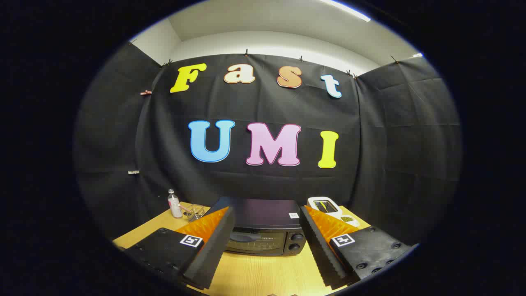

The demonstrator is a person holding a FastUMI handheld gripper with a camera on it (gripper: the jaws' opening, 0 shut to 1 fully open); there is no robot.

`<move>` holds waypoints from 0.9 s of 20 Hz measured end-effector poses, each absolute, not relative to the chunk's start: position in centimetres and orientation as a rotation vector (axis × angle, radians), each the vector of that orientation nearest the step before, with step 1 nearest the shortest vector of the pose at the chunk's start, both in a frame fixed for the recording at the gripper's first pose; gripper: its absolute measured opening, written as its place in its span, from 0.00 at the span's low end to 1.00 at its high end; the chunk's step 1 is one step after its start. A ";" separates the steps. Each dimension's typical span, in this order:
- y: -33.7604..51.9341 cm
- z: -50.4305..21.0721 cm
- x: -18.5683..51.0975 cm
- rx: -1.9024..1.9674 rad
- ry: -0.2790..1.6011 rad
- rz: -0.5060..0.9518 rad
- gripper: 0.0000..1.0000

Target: Open the toaster oven, put the food inside, and close the toaster oven door.

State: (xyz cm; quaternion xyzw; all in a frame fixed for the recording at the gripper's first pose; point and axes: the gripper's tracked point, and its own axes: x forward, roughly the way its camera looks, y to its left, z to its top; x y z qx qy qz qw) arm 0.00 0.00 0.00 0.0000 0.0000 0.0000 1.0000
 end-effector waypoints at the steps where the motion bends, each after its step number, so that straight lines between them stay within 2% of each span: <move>1: 0.1 -0.2 -0.2 0.010 0.002 -0.002 0.97; 18: 1.3 -1.5 -1.1 0.011 0.029 0.024 0.97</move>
